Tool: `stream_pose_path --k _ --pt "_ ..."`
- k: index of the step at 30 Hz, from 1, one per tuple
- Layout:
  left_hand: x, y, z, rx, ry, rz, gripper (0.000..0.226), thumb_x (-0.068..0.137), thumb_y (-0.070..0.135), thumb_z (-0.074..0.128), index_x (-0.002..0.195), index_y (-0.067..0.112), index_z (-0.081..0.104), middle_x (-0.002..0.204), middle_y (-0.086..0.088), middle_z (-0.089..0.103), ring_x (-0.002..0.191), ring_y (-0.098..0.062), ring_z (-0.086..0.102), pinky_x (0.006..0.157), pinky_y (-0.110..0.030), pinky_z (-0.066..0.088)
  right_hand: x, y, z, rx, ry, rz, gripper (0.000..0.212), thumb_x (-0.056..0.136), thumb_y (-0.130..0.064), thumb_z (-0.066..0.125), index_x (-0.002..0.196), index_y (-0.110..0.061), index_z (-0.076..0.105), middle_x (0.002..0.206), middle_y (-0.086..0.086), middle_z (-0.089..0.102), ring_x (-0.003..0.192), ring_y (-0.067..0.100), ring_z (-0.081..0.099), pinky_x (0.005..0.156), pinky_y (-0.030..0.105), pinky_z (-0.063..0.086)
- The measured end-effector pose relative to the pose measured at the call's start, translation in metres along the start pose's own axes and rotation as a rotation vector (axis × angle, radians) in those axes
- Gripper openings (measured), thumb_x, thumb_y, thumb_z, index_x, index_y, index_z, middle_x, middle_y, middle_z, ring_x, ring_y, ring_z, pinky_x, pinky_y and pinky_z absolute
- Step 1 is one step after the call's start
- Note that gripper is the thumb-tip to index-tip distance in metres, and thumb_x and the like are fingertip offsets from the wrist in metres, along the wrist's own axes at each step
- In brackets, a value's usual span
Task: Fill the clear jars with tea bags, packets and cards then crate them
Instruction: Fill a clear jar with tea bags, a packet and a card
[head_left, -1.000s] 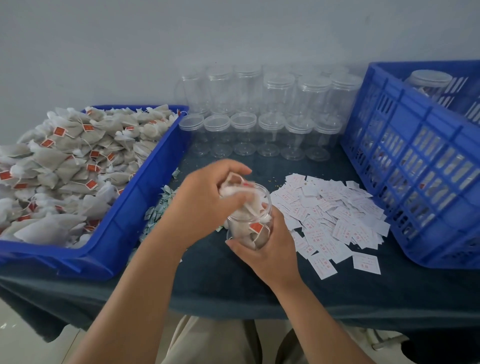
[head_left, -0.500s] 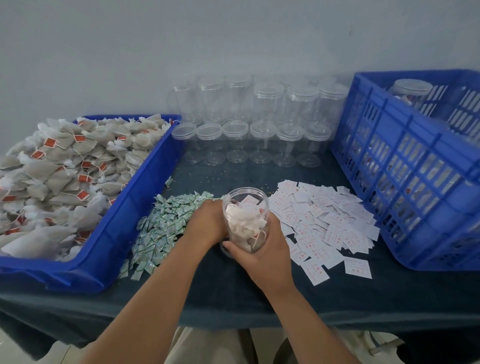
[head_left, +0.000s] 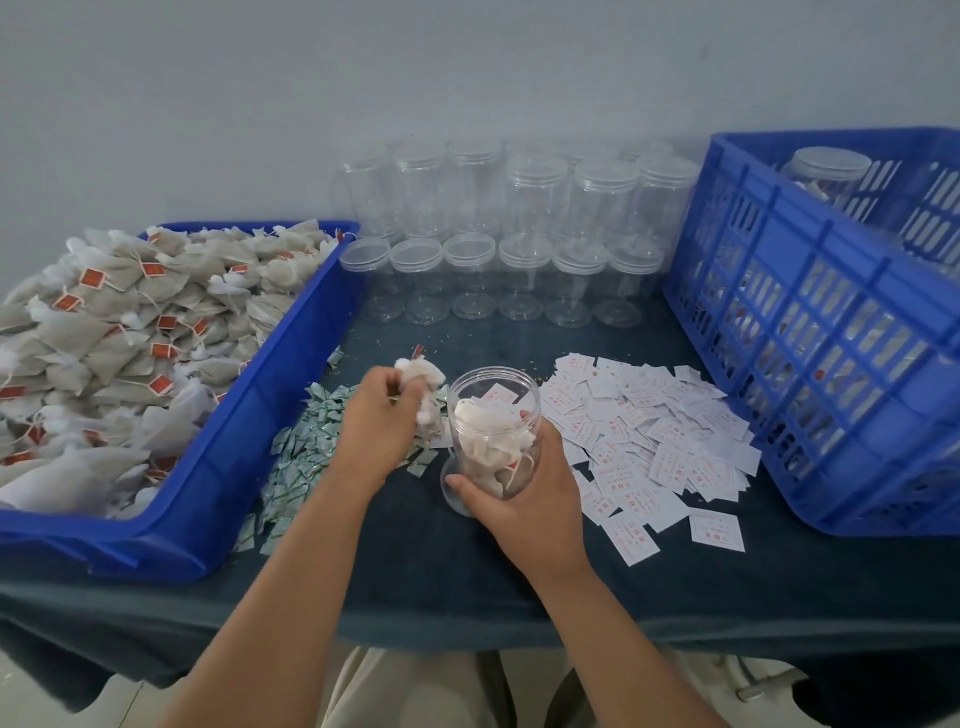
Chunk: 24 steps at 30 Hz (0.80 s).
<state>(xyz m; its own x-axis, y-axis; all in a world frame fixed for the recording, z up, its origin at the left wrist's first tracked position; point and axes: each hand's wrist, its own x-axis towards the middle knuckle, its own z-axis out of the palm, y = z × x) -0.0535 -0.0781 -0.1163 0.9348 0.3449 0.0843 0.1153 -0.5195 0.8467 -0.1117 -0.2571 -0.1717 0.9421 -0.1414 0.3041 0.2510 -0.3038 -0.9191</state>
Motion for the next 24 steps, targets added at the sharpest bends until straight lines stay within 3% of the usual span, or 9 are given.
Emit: stream_pose_path --k 4,7,9,12,15,17,19,21,24 --pt "-0.008 0.022 -0.038 -0.193 0.11 0.053 0.019 0.097 0.052 0.065 0.105 0.035 0.064 0.098 0.011 0.074 0.087 -0.006 0.07 0.071 -0.03 0.05 -0.001 0.002 0.0 0.0 -0.043 0.025 0.087 0.061 -0.063 0.092 0.135 -0.04 0.052 0.123 -0.023 0.07 0.114 0.002 0.068 0.089 0.033 0.061" --pt "-0.017 0.049 -0.056 -0.214 0.148 0.234 0.022 0.09 0.058 0.067 0.099 0.039 0.062 0.092 0.019 0.07 0.075 0.002 0.065 0.065 -0.019 0.049 0.0 0.002 0.0 -0.045 -0.07 0.023 0.089 0.06 -0.065 0.092 0.135 -0.037 0.053 0.123 -0.021 0.07 0.113 0.004 0.068 0.089 0.036 0.06" --pt "-0.026 0.062 -0.056 -0.11 0.1 0.435 0.019 0.092 0.049 0.072 0.094 0.038 0.057 0.088 0.018 0.066 0.071 0.0 0.06 0.061 -0.013 0.047 -0.001 0.001 0.001 -0.056 -0.077 0.031 0.09 0.059 -0.067 0.091 0.134 -0.035 0.053 0.122 -0.019 0.07 0.111 0.006 0.068 0.089 0.039 0.06" --pt "-0.037 0.07 -0.047 0.097 -0.091 0.643 0.022 0.093 0.035 0.077 0.091 0.033 0.055 0.085 0.013 0.061 0.075 -0.009 0.059 0.065 -0.018 0.048 -0.002 0.001 0.001 -0.061 -0.089 0.035 0.088 0.06 -0.069 0.091 0.131 -0.033 0.054 0.117 -0.016 0.07 0.105 0.008 0.07 0.086 0.042 0.06" --pt "-0.036 0.073 -0.048 0.389 -0.395 0.604 0.008 0.096 0.037 0.073 0.092 0.035 0.066 0.087 0.017 0.066 0.083 -0.006 0.062 0.073 -0.023 0.049 -0.001 0.002 0.002 -0.107 -0.111 -0.001 0.089 0.063 -0.064 0.094 0.133 -0.026 0.055 0.116 -0.013 0.069 0.104 0.013 0.069 0.088 0.043 0.059" --pt "-0.036 0.077 -0.051 0.609 -0.549 0.58 0.016 0.104 0.038 0.061 0.106 0.031 0.076 0.103 0.014 0.069 0.095 -0.004 0.061 0.089 -0.031 0.05 -0.001 0.002 0.003 -0.14 -0.136 -0.036 0.095 0.063 -0.064 0.095 0.139 -0.024 0.054 0.122 -0.013 0.069 0.111 0.012 0.068 0.092 0.041 0.058" --pt "-0.039 0.083 -0.056 0.641 -0.541 0.561 0.023 0.107 0.034 0.056 0.117 0.029 0.076 0.117 0.012 0.064 0.103 -0.004 0.058 0.097 -0.029 0.047 -0.002 0.002 0.003 -0.151 -0.151 -0.048 0.099 0.062 -0.068 0.094 0.141 -0.026 0.052 0.124 -0.017 0.067 0.113 0.007 0.066 0.093 0.037 0.059" --pt "-0.041 0.087 -0.063 0.601 -0.492 0.564 0.022 0.106 0.031 0.058 0.121 0.033 0.074 0.116 0.017 0.064 0.099 0.002 0.059 0.094 -0.023 0.048 -0.003 0.002 0.002 -0.152 -0.143 -0.033 0.101 0.06 -0.073 0.09 0.141 -0.028 0.05 0.125 -0.019 0.066 0.113 0.005 0.064 0.093 0.035 0.059" --pt "-0.04 0.093 -0.069 0.693 -0.596 0.521 0.022 0.104 0.032 0.061 0.121 0.039 0.074 0.115 0.021 0.07 0.1 0.004 0.063 0.088 -0.017 0.05 -0.003 0.001 0.001 -0.134 -0.145 -0.041 0.099 0.061 -0.071 0.09 0.141 -0.028 0.05 0.125 -0.019 0.066 0.114 0.005 0.065 0.093 0.035 0.059"
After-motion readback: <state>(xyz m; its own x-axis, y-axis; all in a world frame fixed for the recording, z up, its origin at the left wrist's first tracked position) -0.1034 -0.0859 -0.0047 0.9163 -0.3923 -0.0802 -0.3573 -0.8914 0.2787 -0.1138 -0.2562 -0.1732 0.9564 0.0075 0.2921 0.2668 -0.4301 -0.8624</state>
